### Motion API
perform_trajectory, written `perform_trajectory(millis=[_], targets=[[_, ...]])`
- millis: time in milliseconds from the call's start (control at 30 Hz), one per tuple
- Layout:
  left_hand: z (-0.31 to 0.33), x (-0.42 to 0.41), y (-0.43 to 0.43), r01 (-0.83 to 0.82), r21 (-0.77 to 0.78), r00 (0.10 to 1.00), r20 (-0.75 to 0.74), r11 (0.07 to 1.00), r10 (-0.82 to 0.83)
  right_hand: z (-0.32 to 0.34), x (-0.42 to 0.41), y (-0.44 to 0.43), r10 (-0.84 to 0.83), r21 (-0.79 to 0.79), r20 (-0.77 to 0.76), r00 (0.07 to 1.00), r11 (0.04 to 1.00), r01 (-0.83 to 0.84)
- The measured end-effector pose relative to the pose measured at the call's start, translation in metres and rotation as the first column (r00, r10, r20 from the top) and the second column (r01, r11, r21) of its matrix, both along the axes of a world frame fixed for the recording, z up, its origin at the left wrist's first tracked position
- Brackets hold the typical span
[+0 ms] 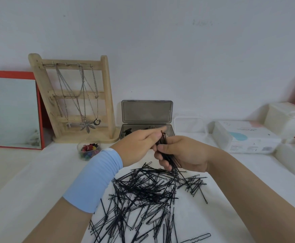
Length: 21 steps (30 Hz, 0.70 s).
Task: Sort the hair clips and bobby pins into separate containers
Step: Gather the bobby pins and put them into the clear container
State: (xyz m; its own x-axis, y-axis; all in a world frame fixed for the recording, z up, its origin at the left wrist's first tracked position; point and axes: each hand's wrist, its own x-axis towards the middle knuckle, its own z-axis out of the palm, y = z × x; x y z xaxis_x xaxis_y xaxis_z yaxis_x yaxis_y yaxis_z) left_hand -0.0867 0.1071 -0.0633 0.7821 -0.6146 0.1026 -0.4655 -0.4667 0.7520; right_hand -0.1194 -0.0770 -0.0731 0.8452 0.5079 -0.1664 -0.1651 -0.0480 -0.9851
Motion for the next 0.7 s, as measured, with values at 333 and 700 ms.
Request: perform_trajectory(millis=[333, 700], targets=[[0.005, -0.003, 0.002, -0.025, 0.020, 0.998, 0.058, 0.999, 0.024, 0.000, 0.001, -0.002, -0.038, 0.016, -0.037, 0.999, 0.999, 0.039], [0.003, 0.009, -0.016, -0.158, -0.342, 0.936, -0.351, 0.926, 0.030, 0.000, 0.003, 0.001, -0.148, 0.142, -0.004, 0.989, 0.979, 0.147]])
